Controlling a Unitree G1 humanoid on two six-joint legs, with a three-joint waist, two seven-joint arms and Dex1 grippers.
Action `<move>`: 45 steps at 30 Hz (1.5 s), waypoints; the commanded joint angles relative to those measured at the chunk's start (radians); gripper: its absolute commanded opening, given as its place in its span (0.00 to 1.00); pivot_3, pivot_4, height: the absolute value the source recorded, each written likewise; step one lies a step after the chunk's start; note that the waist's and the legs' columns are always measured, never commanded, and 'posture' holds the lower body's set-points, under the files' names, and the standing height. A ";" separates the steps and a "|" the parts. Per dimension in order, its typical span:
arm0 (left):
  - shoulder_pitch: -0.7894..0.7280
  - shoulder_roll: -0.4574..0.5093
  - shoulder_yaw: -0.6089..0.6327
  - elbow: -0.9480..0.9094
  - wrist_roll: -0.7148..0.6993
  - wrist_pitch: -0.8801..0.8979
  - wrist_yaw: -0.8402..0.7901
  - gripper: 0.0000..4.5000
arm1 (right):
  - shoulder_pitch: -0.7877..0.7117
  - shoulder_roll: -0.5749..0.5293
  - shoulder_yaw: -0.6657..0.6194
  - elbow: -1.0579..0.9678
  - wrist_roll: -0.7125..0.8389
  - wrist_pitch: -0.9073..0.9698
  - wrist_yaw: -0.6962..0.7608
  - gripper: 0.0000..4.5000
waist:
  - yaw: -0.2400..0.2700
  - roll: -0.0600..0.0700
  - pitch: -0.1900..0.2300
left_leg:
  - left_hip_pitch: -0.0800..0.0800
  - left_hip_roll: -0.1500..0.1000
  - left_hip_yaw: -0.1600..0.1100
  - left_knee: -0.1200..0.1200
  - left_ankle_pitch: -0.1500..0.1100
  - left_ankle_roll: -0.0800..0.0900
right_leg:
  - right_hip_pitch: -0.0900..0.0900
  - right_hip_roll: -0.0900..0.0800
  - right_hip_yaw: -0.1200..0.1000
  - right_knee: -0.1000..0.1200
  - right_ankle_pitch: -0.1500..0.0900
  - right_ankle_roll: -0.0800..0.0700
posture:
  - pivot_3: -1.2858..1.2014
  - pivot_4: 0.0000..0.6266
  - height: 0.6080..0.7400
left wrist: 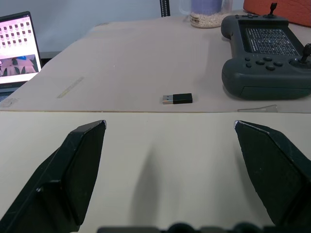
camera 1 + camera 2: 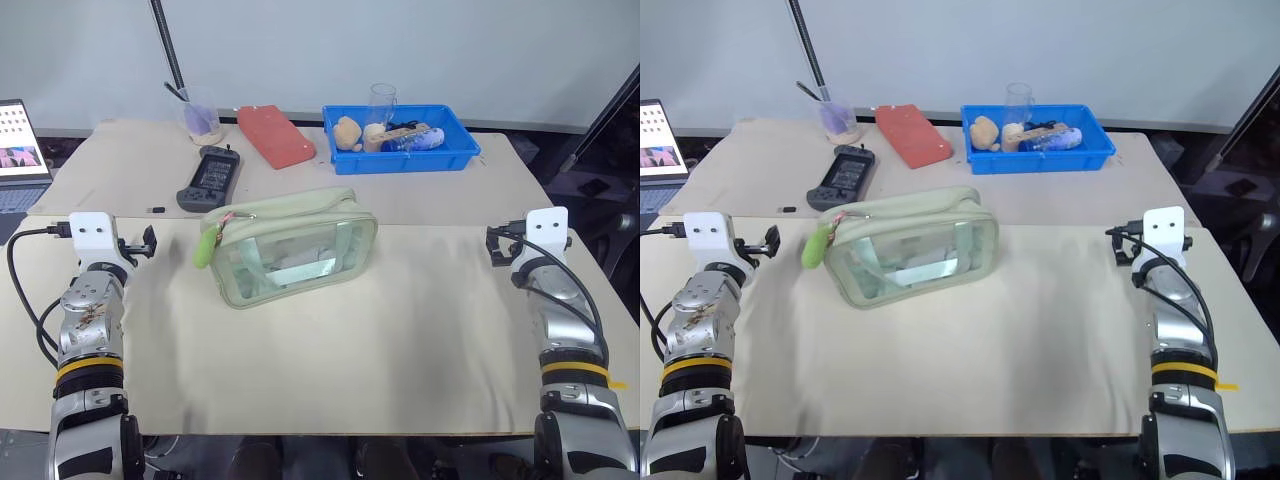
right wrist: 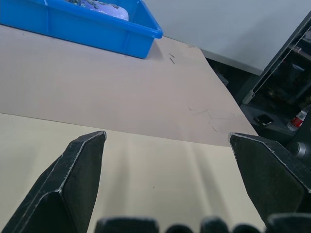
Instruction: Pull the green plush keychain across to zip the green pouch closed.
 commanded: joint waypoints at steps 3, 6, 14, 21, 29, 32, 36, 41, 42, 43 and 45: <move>-0.006 0.019 0.026 -0.035 -0.026 -0.001 -0.009 1.00 | -0.020 -0.026 -0.009 -0.013 -0.007 -0.036 0.002 0.99 | 0.000 0.000 0.000 | 0.000 0.000 0.000 0.000 0.000 0.000 | 0.000 0.000 0.000 0.000 0.000 0.000 | 0.52 0.24 1.00; -0.006 0.040 0.045 -0.060 -0.059 0.008 -0.048 1.00 | -0.030 -0.032 -0.002 -0.006 -0.011 -0.042 0.014 0.99 | -0.001 0.000 0.000 | 0.000 0.000 0.000 0.000 0.000 0.000 | 0.000 0.000 0.000 0.000 0.000 0.000 | 0.52 0.24 1.00; -0.143 0.287 -0.041 -0.354 -0.225 0.297 -0.396 1.00 | -0.150 -0.137 0.060 0.030 0.013 -0.077 0.277 0.99 | -0.012 0.000 0.000 | -0.001 0.000 0.000 0.000 0.000 0.000 | -0.001 0.000 0.000 0.000 0.000 0.000 | 0.52 0.24 1.00; -0.364 0.383 -0.267 -0.685 -0.389 0.602 -0.645 1.00 | -0.257 -0.178 0.089 -0.075 0.122 -0.015 0.574 0.99 | -0.019 0.000 0.000 | 0.000 -0.001 -0.001 -0.001 0.000 0.000 | 0.003 0.000 0.000 -0.003 -0.001 0.002 | 0.52 0.24 1.00; -0.340 0.452 -0.528 -0.880 -0.253 0.566 -0.791 1.00 | -0.209 -0.225 0.113 -0.722 0.547 0.494 0.796 0.99 | -0.023 0.004 0.002 | 0.000 0.001 -0.003 -0.002 -0.001 0.001 | -0.002 0.004 0.001 0.003 -0.004 -0.002 | 0.52 0.24 1.00; -0.321 0.441 -0.580 -0.853 -0.167 0.518 -0.777 1.00 | -0.211 -0.203 0.107 -0.833 0.620 0.587 0.738 0.99 | -0.014 0.004 0.002 | 0.001 0.002 -0.004 -0.002 0.000 0.001 | -0.002 0.005 0.000 0.004 -0.005 -0.003 | 0.52 0.24 1.00; -0.307 0.402 -0.625 -0.817 -0.069 0.437 -0.769 1.00 | -0.195 -0.222 0.150 -0.905 0.593 0.614 0.711 0.99 | 0.003 0.004 0.002 | 0.000 0.001 -0.002 0.001 0.000 0.001 | -0.001 0.002 0.000 0.003 -0.008 -0.008 | 0.52 0.24 1.00; -0.288 0.386 -0.636 -0.791 -0.007 0.365 -0.805 0.72 | -0.212 -0.234 0.172 -0.920 0.582 0.637 0.683 1.00 | 0.012 0.004 0.002 | -0.001 0.000 -0.001 0.002 0.000 0.001 | -0.002 0.001 0.000 0.002 -0.007 -0.009 | 0.52 0.24 1.00; -0.284 0.380 -0.631 -0.787 -0.003 0.359 -0.808 0.61 | -0.218 -0.233 0.173 -0.923 0.585 0.643 0.677 1.00 | 0.012 0.004 0.002 | -0.002 0.000 -0.001 0.002 0.000 0.001 | -0.002 0.001 0.000 0.002 -0.007 -0.009 | 0.52 0.24 1.00; -0.282 0.374 -0.628 -0.782 0.002 0.353 -0.812 0.49 | -0.222 -0.233 0.173 -0.925 0.587 0.647 0.671 1.00 | 0.012 0.004 0.002 | -0.002 0.000 -0.001 0.002 0.000 0.001 | -0.002 0.001 0.000 0.002 -0.007 -0.008 | 0.52 0.24 1.00; -0.281 0.365 -0.629 -0.764 0.022 0.327 -0.820 0.28 | -0.223 -0.235 0.168 -0.931 0.594 0.654 0.662 1.00 | 0.011 0.004 0.002 | -0.002 0.000 -0.001 0.002 0.000 0.001 | -0.002 0.002 0.000 0.002 -0.007 -0.008 | 0.52 0.24 1.00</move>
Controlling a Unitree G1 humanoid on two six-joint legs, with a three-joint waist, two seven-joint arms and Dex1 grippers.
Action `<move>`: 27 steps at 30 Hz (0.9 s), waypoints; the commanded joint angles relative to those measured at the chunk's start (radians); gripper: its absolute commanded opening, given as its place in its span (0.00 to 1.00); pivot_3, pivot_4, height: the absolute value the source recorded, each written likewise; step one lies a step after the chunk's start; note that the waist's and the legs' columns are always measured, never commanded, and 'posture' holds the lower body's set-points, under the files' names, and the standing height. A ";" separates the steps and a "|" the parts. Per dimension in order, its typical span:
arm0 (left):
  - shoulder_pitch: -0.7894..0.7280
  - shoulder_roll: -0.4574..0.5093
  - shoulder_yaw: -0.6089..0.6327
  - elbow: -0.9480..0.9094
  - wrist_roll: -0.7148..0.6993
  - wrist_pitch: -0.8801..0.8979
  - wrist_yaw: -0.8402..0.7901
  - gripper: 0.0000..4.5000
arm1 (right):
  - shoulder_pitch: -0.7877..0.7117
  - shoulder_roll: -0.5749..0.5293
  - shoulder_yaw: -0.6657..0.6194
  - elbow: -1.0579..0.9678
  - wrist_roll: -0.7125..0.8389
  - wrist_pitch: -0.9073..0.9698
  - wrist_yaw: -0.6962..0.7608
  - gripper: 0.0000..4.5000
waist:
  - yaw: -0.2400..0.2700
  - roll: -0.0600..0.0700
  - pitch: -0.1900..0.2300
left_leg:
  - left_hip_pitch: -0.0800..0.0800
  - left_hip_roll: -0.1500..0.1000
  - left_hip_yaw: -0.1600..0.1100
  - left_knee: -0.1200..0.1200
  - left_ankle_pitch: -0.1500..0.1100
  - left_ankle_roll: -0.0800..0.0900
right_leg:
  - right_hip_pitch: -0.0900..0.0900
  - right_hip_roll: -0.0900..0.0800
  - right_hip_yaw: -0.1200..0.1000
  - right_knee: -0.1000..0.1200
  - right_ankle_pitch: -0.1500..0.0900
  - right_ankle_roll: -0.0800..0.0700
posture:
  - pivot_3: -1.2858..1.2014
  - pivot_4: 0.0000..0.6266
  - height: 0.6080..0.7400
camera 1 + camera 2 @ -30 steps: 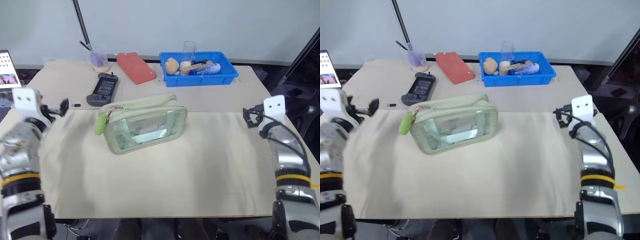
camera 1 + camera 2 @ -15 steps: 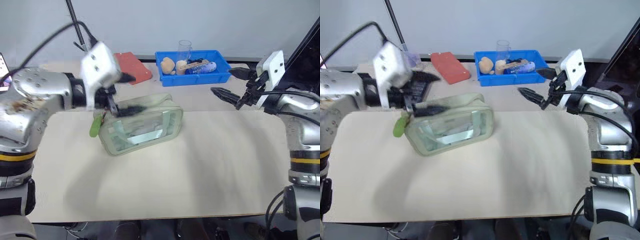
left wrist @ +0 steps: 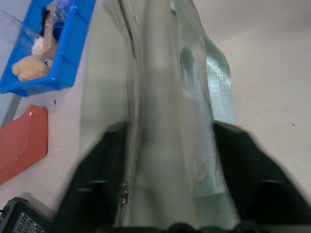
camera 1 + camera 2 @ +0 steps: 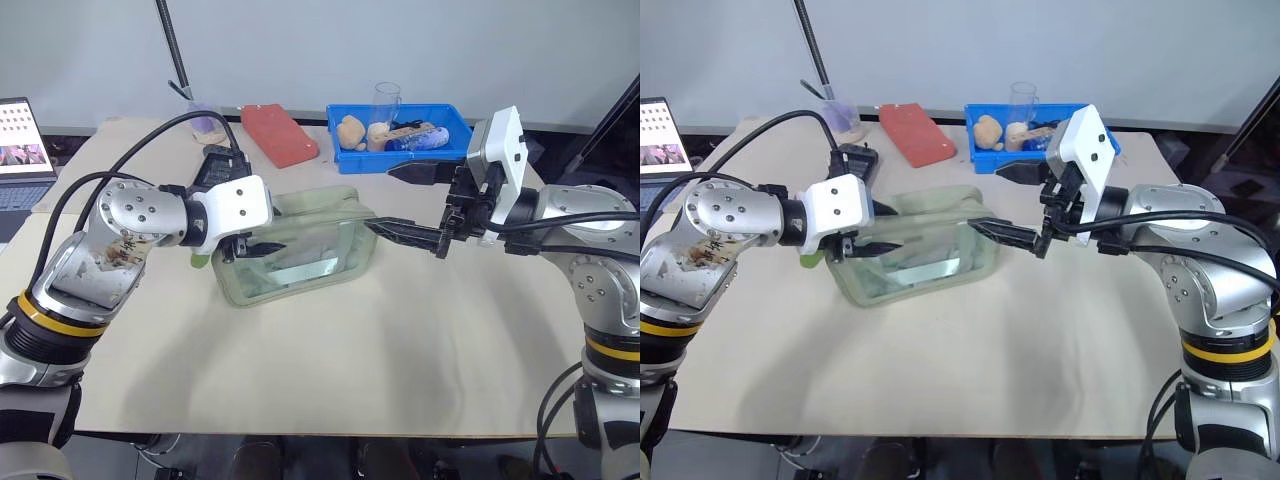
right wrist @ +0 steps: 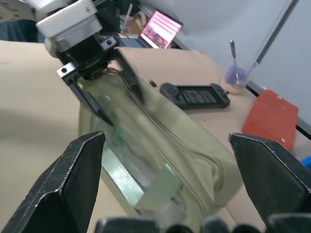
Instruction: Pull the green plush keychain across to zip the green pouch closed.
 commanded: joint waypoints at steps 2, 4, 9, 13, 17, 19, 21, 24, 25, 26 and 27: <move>-0.009 -0.021 0.007 0.027 0.050 -0.082 -0.016 0.06 | -0.023 -0.020 -0.030 -0.047 0.010 0.011 -0.022 1.00 | 0.000 0.000 0.000 | 0.000 0.000 0.000 0.000 0.000 0.000 | 0.000 0.000 0.000 0.000 0.000 0.000 | 0.52 0.24 1.00; -0.027 -0.046 0.004 0.064 0.080 -0.152 -0.015 0.03 | -0.020 -0.025 -0.045 -0.046 0.016 0.012 -0.024 1.00 | 0.001 0.000 0.000 | 0.000 0.000 0.000 0.000 0.000 0.000 | 0.000 0.000 0.000 0.000 0.000 0.000 | 0.52 0.24 1.00; -0.094 -0.102 -0.014 0.190 0.111 -0.380 -0.100 0.03 | -0.029 -0.064 -0.055 0.001 0.003 -0.024 0.016 1.00 | 0.008 0.000 0.000 | -0.001 0.000 0.000 0.001 0.000 0.000 | 0.000 0.000 0.000 0.000 0.000 0.000 | 0.52 0.24 1.00; -0.145 -0.136 -0.026 0.298 0.117 -0.542 -0.177 0.03 | -0.029 -0.097 -0.054 0.018 -0.001 -0.043 0.053 1.00 | 0.009 0.000 0.000 | -0.002 0.000 0.000 0.001 0.000 0.000 | 0.000 0.000 0.000 -0.001 0.000 0.000 | 0.52 0.24 1.00; -0.178 -0.174 -0.026 0.396 0.125 -0.628 -0.226 0.03 | -0.023 -0.112 -0.061 0.001 0.011 -0.026 0.049 1.00 | 0.006 0.000 0.000 | -0.001 0.000 0.000 0.001 0.000 0.000 | 0.000 0.000 0.000 0.000 0.000 0.001 | 0.52 0.24 1.00; -0.179 -0.190 -0.026 0.419 0.130 -0.655 -0.238 0.03 | -0.012 -0.115 -0.060 -0.014 0.016 -0.016 0.042 1.00 | 0.004 0.000 0.000 | -0.001 0.000 0.000 0.001 0.000 0.000 | 0.000 0.000 0.000 0.000 0.001 0.001 | 0.52 0.24 1.00; -0.175 -0.206 -0.022 0.424 0.126 -0.653 -0.240 0.03 | -0.001 -0.116 -0.062 -0.030 0.024 -0.006 0.035 1.00 | 0.004 0.000 0.000 | -0.001 0.000 0.000 0.001 0.000 0.000 | 0.000 0.000 0.000 0.000 0.003 0.005 | 0.52 0.24 1.00; -0.174 -0.220 -0.019 0.425 0.128 -0.636 -0.237 0.03 | 0.017 -0.122 -0.056 -0.034 0.009 -0.014 0.033 1.00 | 0.005 0.000 0.000 | -0.002 0.000 -0.001 0.001 0.000 0.000 | 0.000 0.000 0.000 0.000 0.004 0.006 | 0.52 0.24 1.00; -0.176 -0.224 -0.015 0.425 0.125 -0.620 -0.236 0.03 | 0.028 -0.129 -0.051 -0.026 -0.007 -0.028 0.038 1.00 | 0.007 0.000 0.000 | -0.002 0.000 -0.001 0.001 0.000 0.000 | 0.000 0.000 0.000 0.000 0.004 0.007 | 0.52 0.24 1.00; -0.177 -0.227 -0.011 0.424 0.122 -0.611 -0.236 0.10 | 0.038 -0.136 -0.047 -0.020 -0.022 -0.041 0.044 1.00 | 0.009 0.000 0.000 | -0.002 0.000 -0.001 0.002 0.000 0.000 | 0.000 0.000 0.000 0.000 0.004 0.007 | 0.52 0.24 1.00; -0.180 -0.228 -0.006 0.421 0.117 -0.600 -0.237 0.19 | 0.051 -0.147 -0.040 -0.014 -0.041 -0.059 0.054 1.00 | 0.010 0.000 0.000 | -0.002 0.000 -0.001 0.002 0.000 0.000 | 0.000 0.000 0.000 0.000 0.004 0.007 | 0.52 0.24 1.00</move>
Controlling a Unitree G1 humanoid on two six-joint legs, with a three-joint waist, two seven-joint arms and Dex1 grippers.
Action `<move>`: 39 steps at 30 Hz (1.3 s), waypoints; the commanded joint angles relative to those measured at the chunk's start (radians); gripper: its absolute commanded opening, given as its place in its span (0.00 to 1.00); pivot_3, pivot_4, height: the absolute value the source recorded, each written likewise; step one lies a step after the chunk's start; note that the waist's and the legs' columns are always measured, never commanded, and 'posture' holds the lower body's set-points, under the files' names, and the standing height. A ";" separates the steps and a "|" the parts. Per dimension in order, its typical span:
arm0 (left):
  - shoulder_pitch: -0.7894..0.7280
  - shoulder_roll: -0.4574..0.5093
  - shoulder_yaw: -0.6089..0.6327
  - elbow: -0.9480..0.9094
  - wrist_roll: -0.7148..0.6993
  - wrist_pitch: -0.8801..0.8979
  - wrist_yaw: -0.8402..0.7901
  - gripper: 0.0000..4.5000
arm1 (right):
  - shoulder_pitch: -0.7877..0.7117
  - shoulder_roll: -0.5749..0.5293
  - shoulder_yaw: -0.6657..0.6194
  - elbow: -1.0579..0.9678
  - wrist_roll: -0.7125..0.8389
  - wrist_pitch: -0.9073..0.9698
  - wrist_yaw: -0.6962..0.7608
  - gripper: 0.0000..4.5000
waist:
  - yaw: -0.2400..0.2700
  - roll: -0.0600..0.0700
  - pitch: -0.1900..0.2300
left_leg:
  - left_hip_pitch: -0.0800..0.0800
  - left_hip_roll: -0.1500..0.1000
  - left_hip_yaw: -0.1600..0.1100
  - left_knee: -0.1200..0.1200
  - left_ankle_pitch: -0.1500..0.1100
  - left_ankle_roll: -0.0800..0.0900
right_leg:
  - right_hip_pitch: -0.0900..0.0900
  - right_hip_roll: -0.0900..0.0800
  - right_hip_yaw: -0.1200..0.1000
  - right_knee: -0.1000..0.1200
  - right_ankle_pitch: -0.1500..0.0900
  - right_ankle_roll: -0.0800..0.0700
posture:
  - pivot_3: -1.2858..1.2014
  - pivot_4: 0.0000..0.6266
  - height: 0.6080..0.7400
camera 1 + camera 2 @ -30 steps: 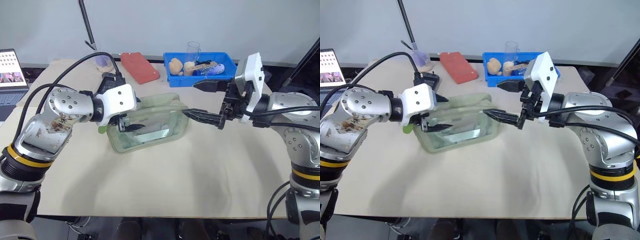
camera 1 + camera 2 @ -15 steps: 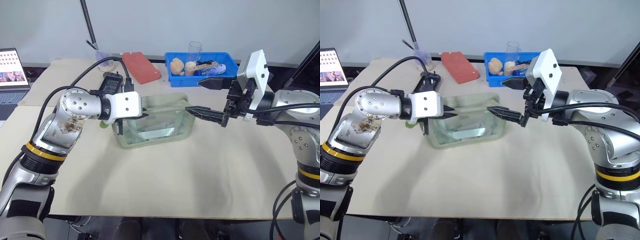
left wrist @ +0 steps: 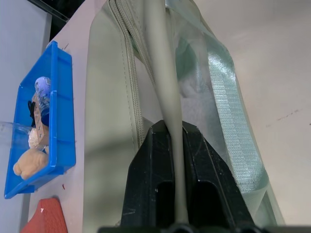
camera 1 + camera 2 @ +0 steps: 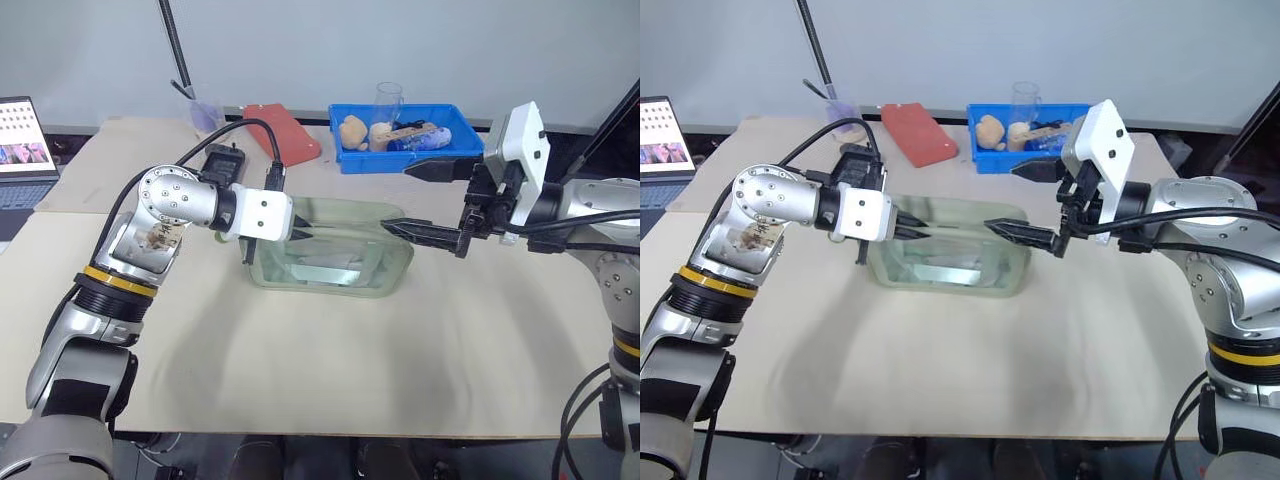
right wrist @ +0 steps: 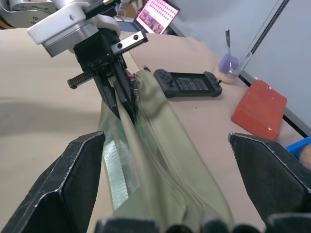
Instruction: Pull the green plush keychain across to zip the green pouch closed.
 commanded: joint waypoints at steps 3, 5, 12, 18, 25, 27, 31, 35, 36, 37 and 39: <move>-0.036 -0.011 0.055 -0.048 -0.042 0.067 -0.005 0.44 | 0.052 -0.064 -0.011 0.005 -0.085 -0.092 0.042 1.00 | 0.000 0.000 0.000 | 0.000 0.000 0.000 0.001 0.000 0.000 | 0.000 0.000 0.000 0.000 0.000 -0.001 | 0.52 0.24 1.00; -0.041 -0.023 0.079 -0.094 -0.092 0.129 -0.009 0.64 | 0.071 -0.079 -0.005 0.013 -0.109 -0.114 0.055 1.00 | -0.001 0.000 0.000 | 0.000 0.000 0.000 0.001 0.000 0.000 | 0.000 0.000 0.000 0.000 0.000 0.000 | 0.52 0.24 1.00; 0.006 -0.053 0.169 -0.403 -0.418 0.498 -0.017 0.97 | 0.107 -0.070 0.023 0.075 -0.173 -0.185 0.088 1.00 | -0.010 0.000 0.000 | -0.001 0.000 -0.001 0.001 0.000 0.000 | 0.000 0.000 0.000 0.000 0.000 0.002 | 0.52 0.24 1.00; 0.026 -0.019 0.184 -0.471 -0.447 0.577 0.009 1.00 | 0.098 -0.043 0.077 0.148 -0.235 -0.249 0.114 0.88 | -0.015 0.000 0.000 | 0.003 0.001 -0.001 0.001 0.000 0.000 | 0.001 0.002 0.000 0.002 -0.004 0.007 | 0.52 0.24 1.00; 0.076 0.016 0.191 -0.506 -0.428 0.618 0.067 1.00 | 0.065 0.006 0.115 0.180 -0.268 -0.266 0.124 0.35 | -0.013 0.000 0.000 | 0.003 0.000 -0.001 0.001 0.000 0.000 | 0.001 0.001 0.000 0.002 -0.003 0.006 | 0.52 0.24 1.00; 0.083 0.024 0.199 -0.519 -0.433 0.633 0.084 1.00 | 0.062 0.013 0.121 0.184 -0.270 -0.267 0.126 0.20 | -0.012 0.000 0.000 | 0.003 0.000 -0.001 0.001 0.000 0.000 | 0.001 0.002 0.000 0.002 -0.003 0.006 | 0.52 0.24 1.00; 0.089 0.055 0.227 -0.521 -0.440 0.663 0.111 1.00 | 0.049 0.024 0.126 0.217 -0.285 -0.284 0.140 0.01 | -0.012 0.000 0.000 | 0.003 0.000 -0.001 0.001 0.000 0.000 | 0.001 0.001 0.000 0.001 -0.003 0.005 | 0.52 0.24 1.00; 0.093 0.083 0.288 -0.501 -0.469 0.742 0.161 1.00 | 0.051 0.023 0.123 0.219 -0.289 -0.289 0.152 0.01 | -0.012 0.000 0.000 | 0.003 0.000 -0.001 0.001 0.000 0.000 | 0.001 0.001 0.000 0.001 -0.004 0.004 | 0.52 0.24 1.00; 0.092 0.092 0.319 -0.476 -0.473 0.767 0.185 1.00 | 0.050 0.022 0.121 0.218 -0.289 -0.290 0.158 0.01 | -0.012 0.000 0.000 | 0.003 0.000 -0.001 0.001 0.000 0.000 | 0.001 0.001 0.000 0.002 -0.004 0.005 | 0.52 0.24 1.00; 0.098 0.105 0.355 -0.443 -0.472 0.786 0.210 1.00 | 0.051 0.019 0.118 0.214 -0.287 -0.287 0.165 0.01 | -0.012 0.000 0.000 | 0.003 0.000 -0.001 0.001 0.000 0.000 | 0.001 0.001 0.000 0.002 -0.003 0.005 | 0.52 0.24 1.00; 0.130 0.134 0.408 -0.392 -0.461 0.797 0.239 1.00 | 0.051 0.017 0.114 0.210 -0.284 -0.284 0.174 0.01 | -0.014 0.000 0.000 | 0.003 0.000 -0.001 0.001 0.000 0.000 | 0.001 0.002 0.000 0.002 -0.003 0.006 | 0.52 0.24 1.00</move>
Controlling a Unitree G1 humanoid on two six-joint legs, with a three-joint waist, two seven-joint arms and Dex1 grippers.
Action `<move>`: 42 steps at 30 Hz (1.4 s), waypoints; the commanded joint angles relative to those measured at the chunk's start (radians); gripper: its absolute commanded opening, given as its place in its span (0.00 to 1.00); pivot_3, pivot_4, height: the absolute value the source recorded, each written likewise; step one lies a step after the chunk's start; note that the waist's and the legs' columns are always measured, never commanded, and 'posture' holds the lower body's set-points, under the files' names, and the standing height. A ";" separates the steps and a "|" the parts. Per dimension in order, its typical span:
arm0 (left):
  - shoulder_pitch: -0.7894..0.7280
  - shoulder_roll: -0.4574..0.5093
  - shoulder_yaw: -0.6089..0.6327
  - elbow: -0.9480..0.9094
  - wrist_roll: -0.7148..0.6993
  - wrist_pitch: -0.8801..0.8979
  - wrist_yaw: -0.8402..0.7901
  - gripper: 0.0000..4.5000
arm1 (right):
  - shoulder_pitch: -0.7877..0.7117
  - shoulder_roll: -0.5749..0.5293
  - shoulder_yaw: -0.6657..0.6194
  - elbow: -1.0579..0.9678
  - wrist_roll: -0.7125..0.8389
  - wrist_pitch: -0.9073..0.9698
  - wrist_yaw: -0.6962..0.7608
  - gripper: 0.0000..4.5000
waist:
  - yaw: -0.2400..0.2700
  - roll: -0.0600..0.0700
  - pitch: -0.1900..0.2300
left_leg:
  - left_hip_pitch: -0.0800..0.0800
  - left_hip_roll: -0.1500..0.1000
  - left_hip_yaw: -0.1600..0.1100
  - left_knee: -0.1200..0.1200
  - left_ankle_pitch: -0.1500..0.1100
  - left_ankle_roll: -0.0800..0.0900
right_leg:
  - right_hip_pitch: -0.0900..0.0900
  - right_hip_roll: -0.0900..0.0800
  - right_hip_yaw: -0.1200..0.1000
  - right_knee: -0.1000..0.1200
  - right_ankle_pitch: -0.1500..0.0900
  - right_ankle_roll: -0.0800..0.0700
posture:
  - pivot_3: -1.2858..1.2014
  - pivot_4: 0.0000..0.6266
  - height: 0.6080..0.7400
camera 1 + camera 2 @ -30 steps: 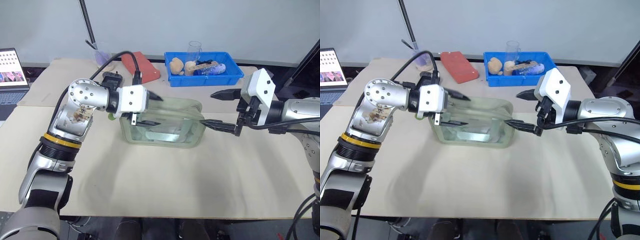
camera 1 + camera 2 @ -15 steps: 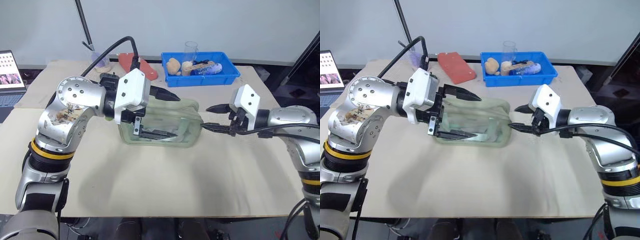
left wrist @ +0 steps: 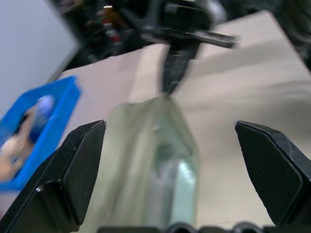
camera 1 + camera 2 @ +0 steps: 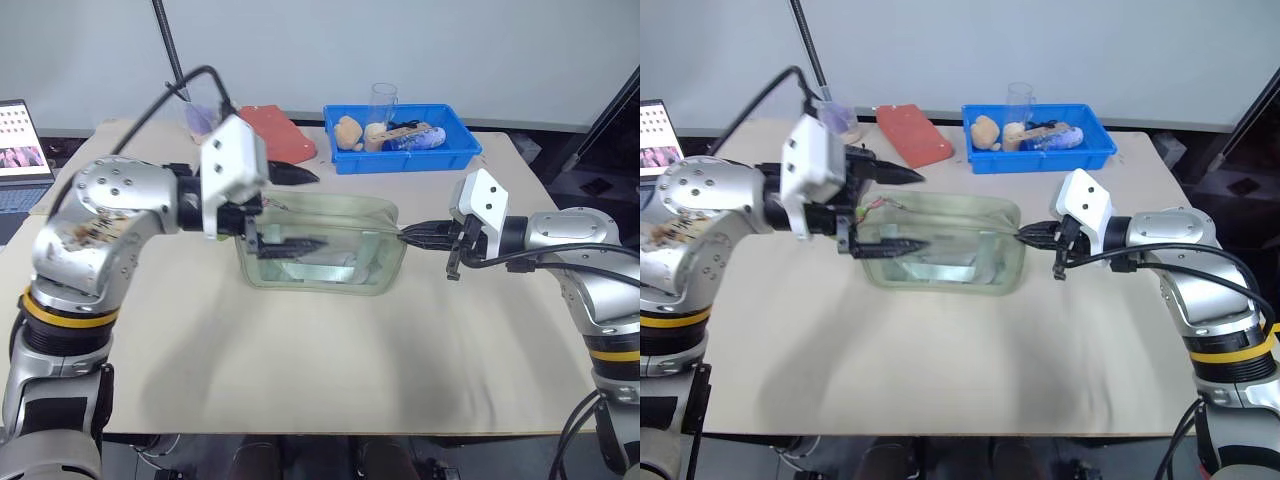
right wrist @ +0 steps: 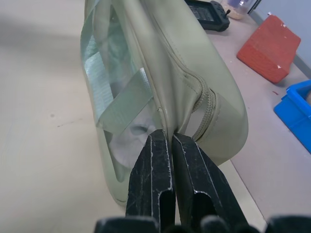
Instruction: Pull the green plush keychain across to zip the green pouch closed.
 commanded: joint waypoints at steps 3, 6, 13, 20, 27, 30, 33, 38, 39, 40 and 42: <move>0.136 0.094 0.174 0.094 0.013 0.027 0.072 1.00 | -0.021 -0.009 -0.026 -0.026 0.008 -0.011 0.023 0.01 | -0.007 0.000 0.000 | 0.002 0.000 0.001 -0.001 0.000 0.000 | 0.000 0.000 0.000 0.000 0.000 0.000 | 0.52 0.24 1.00; 0.249 0.113 0.201 0.073 0.020 0.006 0.082 1.00 | -0.024 -0.006 -0.026 -0.026 0.008 -0.009 0.028 0.01 | -0.003 0.000 0.000 | 0.001 0.001 0.001 -0.002 0.000 0.000 | 0.000 0.000 0.000 0.000 0.001 -0.003 | 0.52 0.24 1.00; 0.319 0.114 0.219 0.051 0.006 -0.009 0.105 0.81 | -0.036 -0.001 -0.024 -0.015 0.004 -0.012 0.034 0.00 | 0.006 0.000 0.000 | 0.000 0.000 0.002 -0.002 0.000 -0.001 | -0.001 -0.002 0.000 -0.001 0.000 -0.011 | 0.52 0.24 1.00; 0.371 0.172 0.236 0.041 -0.002 -0.009 0.067 0.06 | -0.037 0.004 -0.025 -0.017 0.000 -0.012 0.033 0.00 | 0.000 0.000 0.000 | 0.000 0.001 0.002 -0.003 0.000 -0.001 | -0.002 -0.001 0.000 -0.001 0.000 -0.012 | 0.52 0.24 1.00; 0.241 0.161 0.197 0.058 -0.025 -0.003 0.064 0.01 | -0.027 0.007 -0.027 -0.027 -0.001 -0.014 0.028 0.00 | 0.004 -0.001 0.000 | 0.000 0.001 0.003 -0.003 0.000 -0.001 | -0.002 -0.001 0.000 -0.001 0.000 -0.012 | 0.52 0.24 1.00; 0.149 0.132 0.118 0.069 0.020 -0.050 0.055 0.01 | -0.020 0.012 -0.026 -0.033 -0.002 -0.014 0.024 0.00 | 0.010 -0.001 0.000 | 0.000 0.000 0.002 -0.002 0.000 -0.001 | -0.001 -0.002 -0.001 -0.001 0.000 -0.011 | 0.52 0.24 1.00; 0.092 0.094 0.028 0.084 0.079 -0.112 0.046 0.01 | -0.016 0.016 -0.027 -0.043 -0.001 -0.009 0.020 0.00 | 0.009 0.000 0.000 | 0.000 0.000 0.003 -0.002 0.000 -0.001 | 0.000 -0.002 0.000 -0.001 0.000 -0.011 | 0.52 0.24 1.00; 0.044 0.041 -0.072 0.172 0.188 -0.245 0.024 0.01 | -0.014 0.020 -0.031 -0.055 0.001 -0.001 0.013 0.00 | 0.006 -0.001 0.000 | 0.000 0.000 0.002 -0.002 0.000 -0.001 | -0.001 -0.001 0.000 -0.001 0.000 -0.011 | 0.52 0.24 1.00; 0.036 0.034 -0.081 0.191 0.204 -0.266 0.021 0.01 | -0.012 0.019 -0.032 -0.058 0.002 0.001 0.012 0.00 | 0.005 -0.001 0.000 | 0.000 0.000 0.002 -0.002 0.000 -0.001 | -0.001 -0.001 0.000 -0.001 0.000 -0.011 | 0.52 0.24 1.00; 0.034 0.033 -0.089 0.206 0.215 -0.286 0.007 0.08 | -0.009 0.018 -0.035 -0.061 0.003 0.002 0.010 0.00 | 0.003 -0.001 0.000 | 0.000 0.000 0.002 -0.002 0.000 -0.001 | -0.001 -0.001 0.000 -0.001 0.000 -0.011 | 0.52 0.24 1.00; 0.034 0.036 -0.086 0.220 0.212 -0.296 -0.018 0.23 | -0.005 0.015 -0.039 -0.065 0.005 0.004 0.004 0.00 | 0.002 -0.001 0.000 | 0.000 0.000 0.002 -0.002 0.000 -0.001 | -0.001 -0.001 0.000 -0.001 0.000 -0.011 | 0.52 0.24 1.00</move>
